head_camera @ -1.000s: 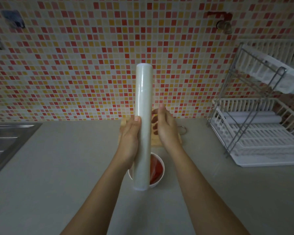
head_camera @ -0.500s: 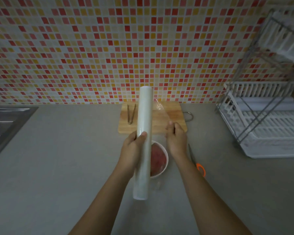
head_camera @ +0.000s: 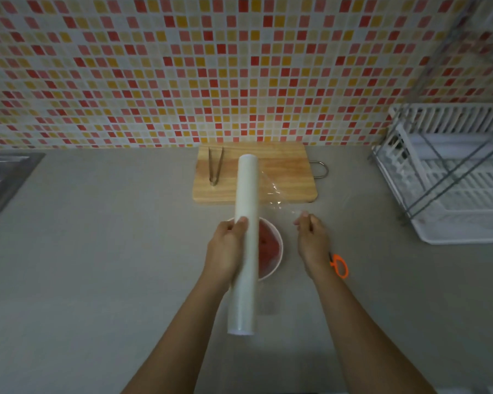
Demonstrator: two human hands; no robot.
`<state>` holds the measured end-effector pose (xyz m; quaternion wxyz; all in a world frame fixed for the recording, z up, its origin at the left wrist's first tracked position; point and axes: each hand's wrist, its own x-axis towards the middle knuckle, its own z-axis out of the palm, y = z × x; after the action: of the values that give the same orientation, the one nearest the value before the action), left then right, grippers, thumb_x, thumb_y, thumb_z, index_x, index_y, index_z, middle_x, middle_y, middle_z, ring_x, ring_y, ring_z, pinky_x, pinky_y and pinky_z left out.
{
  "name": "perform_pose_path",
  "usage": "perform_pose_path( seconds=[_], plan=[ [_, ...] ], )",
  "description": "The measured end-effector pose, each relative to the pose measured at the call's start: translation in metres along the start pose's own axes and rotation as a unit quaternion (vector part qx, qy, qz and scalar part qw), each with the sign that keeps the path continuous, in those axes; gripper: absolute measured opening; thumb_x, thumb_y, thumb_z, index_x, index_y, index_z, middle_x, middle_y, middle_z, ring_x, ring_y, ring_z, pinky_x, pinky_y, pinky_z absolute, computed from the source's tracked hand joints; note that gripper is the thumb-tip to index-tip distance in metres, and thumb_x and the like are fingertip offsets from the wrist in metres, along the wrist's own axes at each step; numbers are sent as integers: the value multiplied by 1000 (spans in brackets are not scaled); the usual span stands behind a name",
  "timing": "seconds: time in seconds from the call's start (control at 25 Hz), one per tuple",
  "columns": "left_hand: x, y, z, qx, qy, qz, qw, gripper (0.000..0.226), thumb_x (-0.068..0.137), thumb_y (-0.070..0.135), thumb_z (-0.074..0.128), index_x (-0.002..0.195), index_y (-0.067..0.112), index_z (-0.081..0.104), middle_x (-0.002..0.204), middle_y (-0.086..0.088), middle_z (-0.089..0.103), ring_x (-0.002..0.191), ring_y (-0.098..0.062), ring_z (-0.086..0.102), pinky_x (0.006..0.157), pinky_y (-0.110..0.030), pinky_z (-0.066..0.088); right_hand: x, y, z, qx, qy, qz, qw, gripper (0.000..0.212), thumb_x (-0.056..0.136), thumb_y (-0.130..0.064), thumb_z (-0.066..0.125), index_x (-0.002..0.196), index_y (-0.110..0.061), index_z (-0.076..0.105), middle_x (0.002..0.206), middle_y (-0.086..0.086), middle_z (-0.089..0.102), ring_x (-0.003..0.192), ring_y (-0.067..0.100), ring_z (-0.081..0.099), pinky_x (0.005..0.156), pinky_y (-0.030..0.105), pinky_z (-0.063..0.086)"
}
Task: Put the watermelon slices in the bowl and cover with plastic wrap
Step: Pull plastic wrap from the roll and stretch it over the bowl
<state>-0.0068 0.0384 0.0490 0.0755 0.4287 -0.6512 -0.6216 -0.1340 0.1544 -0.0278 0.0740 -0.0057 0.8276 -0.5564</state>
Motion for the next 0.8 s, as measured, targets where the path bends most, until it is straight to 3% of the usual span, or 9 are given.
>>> perform_pose_path(
  seconds=[0.12,0.24,0.32,0.52,0.72,0.8],
  plan=[
    [4,0,0,-20,-12,-43,999,62,74,62,35,106,15,59,110,-18,64,102,-37,62,93,-55,49,4,6,4,-13,5,-12,1000,33,96,-31,39,72,-21,58,72,-9,56,76,17,54,68,25,32],
    [3,-5,-3,71,-12,17,997,59,74,73,47,105,23,47,94,1,62,84,-17,63,68,-36,51,2,15,10,-27,2,-14,1000,31,96,-30,40,73,-24,60,73,-6,61,76,20,56,68,28,37],
    [4,-8,-5,115,19,49,992,52,77,60,64,105,22,42,91,5,59,79,-11,60,64,-31,47,0,20,14,-19,-14,-8,1000,30,96,-29,40,78,-23,63,86,5,68,85,22,60,75,31,43],
    [4,-14,-16,202,90,99,970,42,91,45,54,112,8,54,99,-9,63,89,-29,59,76,-36,47,-8,14,23,25,-56,9,998,29,97,-28,40,89,-20,67,94,3,69,93,20,62,82,32,46],
    [10,-20,-27,197,97,78,972,43,95,35,49,118,0,57,118,-20,49,89,-22,39,83,-30,33,-10,13,26,23,-62,14,998,33,96,-30,42,97,-12,70,94,10,72,90,24,64,81,36,49],
    [14,-20,-31,190,94,66,975,44,97,35,46,120,-2,57,122,-22,50,93,-26,40,87,-32,34,-10,14,27,2,-59,-2,998,34,96,-29,42,97,-10,70,92,12,72,89,25,64,78,34,48]
  ],
)
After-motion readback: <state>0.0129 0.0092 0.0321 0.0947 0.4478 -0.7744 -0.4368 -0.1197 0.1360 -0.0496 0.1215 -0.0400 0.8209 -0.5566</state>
